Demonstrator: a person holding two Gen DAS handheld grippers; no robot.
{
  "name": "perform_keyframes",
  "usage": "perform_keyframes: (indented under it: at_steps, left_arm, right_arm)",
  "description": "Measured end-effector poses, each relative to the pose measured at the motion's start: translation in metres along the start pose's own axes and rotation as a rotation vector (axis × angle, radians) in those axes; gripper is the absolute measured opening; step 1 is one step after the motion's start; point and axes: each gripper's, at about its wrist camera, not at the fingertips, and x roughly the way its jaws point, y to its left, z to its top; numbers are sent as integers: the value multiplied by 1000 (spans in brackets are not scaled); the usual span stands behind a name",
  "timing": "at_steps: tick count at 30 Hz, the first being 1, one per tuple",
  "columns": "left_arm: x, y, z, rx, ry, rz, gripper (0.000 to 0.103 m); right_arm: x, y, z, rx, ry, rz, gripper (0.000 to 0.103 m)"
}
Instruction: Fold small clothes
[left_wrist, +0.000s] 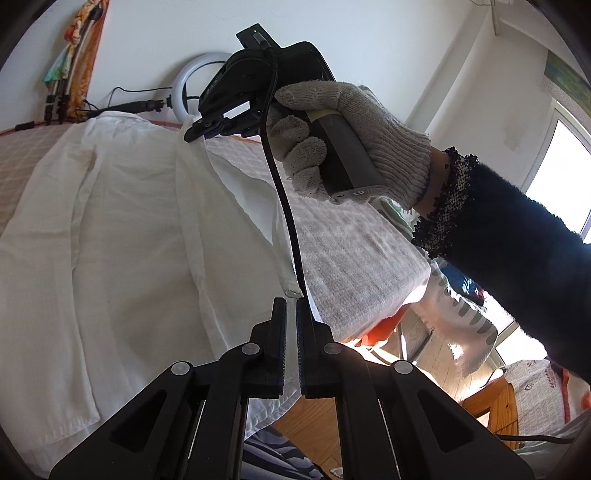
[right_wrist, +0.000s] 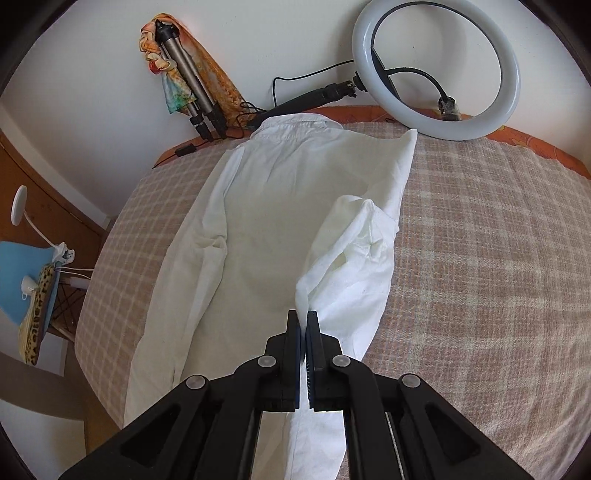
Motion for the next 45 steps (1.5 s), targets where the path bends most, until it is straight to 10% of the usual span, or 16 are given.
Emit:
perform_keyframes:
  at_steps: [13,19,26,34,45]
  left_arm:
    - [-20,28,-9,-37,20,51,4]
    - [-32,28,-10,-25,53,30,4]
    - [-75,31,-12,16,42,21,6]
    - [-79,66,7,-21,34,79,6]
    - [-47,68,28,36,82,81,20]
  right_arm:
    - [77,46,-6,-37,99,9,1]
    - [63,32,-14,44,71,179,34]
    - [-26,3,-91,71,-75,172,34]
    - [-34,-10,-193,153,11,241,34]
    - [-24,24,-207,-76,100,17,9]
